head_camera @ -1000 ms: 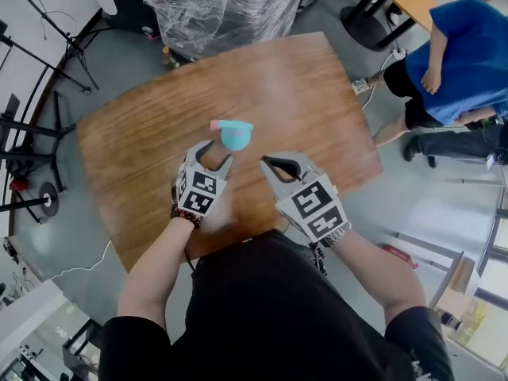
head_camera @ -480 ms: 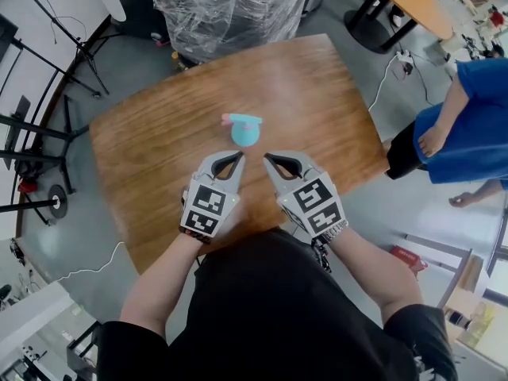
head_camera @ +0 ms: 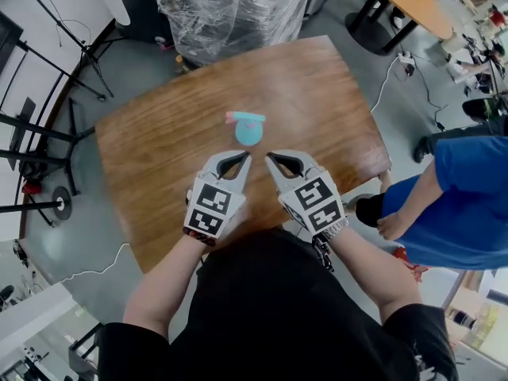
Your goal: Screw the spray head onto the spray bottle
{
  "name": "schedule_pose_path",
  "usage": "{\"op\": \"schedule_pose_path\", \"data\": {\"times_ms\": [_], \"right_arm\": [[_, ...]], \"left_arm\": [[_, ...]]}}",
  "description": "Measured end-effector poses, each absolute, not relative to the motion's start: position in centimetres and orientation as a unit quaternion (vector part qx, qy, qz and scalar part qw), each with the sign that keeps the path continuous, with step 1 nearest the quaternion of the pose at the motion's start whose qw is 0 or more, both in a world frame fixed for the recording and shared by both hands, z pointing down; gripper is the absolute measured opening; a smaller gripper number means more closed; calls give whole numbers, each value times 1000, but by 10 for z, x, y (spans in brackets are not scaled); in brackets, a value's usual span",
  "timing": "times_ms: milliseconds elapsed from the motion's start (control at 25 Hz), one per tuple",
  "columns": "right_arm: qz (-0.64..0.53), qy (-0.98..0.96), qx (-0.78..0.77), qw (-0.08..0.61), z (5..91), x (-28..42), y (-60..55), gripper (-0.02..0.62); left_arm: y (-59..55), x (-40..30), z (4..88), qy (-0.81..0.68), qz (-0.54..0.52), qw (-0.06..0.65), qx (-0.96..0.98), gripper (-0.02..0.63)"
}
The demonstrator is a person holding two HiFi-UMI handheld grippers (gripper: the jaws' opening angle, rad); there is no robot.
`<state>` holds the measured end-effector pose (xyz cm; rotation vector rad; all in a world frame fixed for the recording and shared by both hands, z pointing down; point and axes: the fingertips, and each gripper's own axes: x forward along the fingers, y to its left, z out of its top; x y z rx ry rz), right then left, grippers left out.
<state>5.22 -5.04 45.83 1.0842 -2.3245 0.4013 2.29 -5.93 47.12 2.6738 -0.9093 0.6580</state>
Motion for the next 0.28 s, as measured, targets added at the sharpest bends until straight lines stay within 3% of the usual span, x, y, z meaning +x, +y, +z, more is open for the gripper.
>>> {"op": "schedule_pose_path", "data": {"times_ms": [280], "right_arm": [[149, -863, 402, 267, 456, 53, -51, -8]], "left_arm": [[-60, 26, 468, -316, 228, 119, 913, 15]]}}
